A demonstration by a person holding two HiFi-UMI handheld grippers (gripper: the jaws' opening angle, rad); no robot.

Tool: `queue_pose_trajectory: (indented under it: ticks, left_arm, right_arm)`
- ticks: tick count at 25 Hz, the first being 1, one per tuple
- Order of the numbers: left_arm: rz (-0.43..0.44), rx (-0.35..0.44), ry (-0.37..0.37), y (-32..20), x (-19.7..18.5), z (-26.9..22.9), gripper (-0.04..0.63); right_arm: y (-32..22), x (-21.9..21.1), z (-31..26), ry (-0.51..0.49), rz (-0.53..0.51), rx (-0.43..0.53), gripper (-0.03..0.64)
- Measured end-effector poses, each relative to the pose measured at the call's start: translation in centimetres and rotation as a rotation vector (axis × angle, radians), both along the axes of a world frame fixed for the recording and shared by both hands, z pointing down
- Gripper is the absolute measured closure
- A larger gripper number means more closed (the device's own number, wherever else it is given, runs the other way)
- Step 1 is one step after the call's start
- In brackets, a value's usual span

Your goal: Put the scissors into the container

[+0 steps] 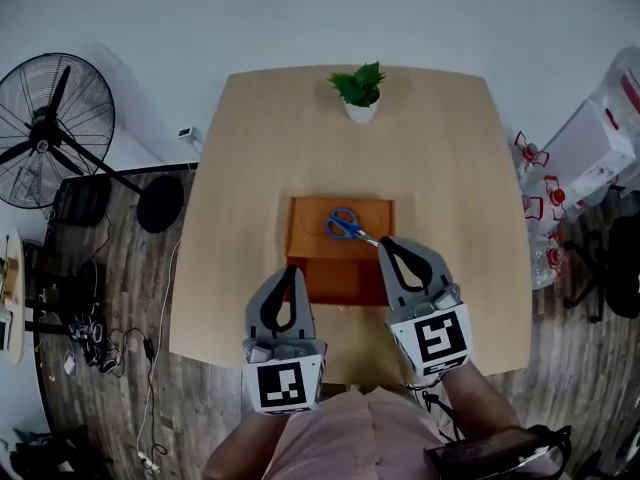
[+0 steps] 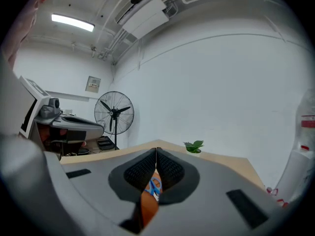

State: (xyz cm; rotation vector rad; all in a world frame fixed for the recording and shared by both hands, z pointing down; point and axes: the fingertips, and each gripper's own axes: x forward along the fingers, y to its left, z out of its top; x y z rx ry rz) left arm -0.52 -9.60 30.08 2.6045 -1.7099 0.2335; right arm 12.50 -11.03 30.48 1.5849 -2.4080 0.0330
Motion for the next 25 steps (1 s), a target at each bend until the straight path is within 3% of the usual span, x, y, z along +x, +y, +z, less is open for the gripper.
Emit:
queue_pose_trajectory:
  ticks: [4,17,25]
  left_arm:
    - [0.006,-0.03,0.044,-2.5,0.0,0.9,0.583]
    - [-0.004,-0.158,0.043,-9.0,-1.7,6.4,0.583]
    - [-0.026,-0.252,0.055,-11.1,-2.6,10.0,0.583]
  right_arm:
    - [-2.1,-0.6,2.4,0.021,-0.011,-0.063,0.606]
    - [-8.1,-2.9,10.5,0.147,-0.119,-0.275,0.543]
    - [-8.9,-4.5,14.9,0.265,-0.209,-0.391,0.531]
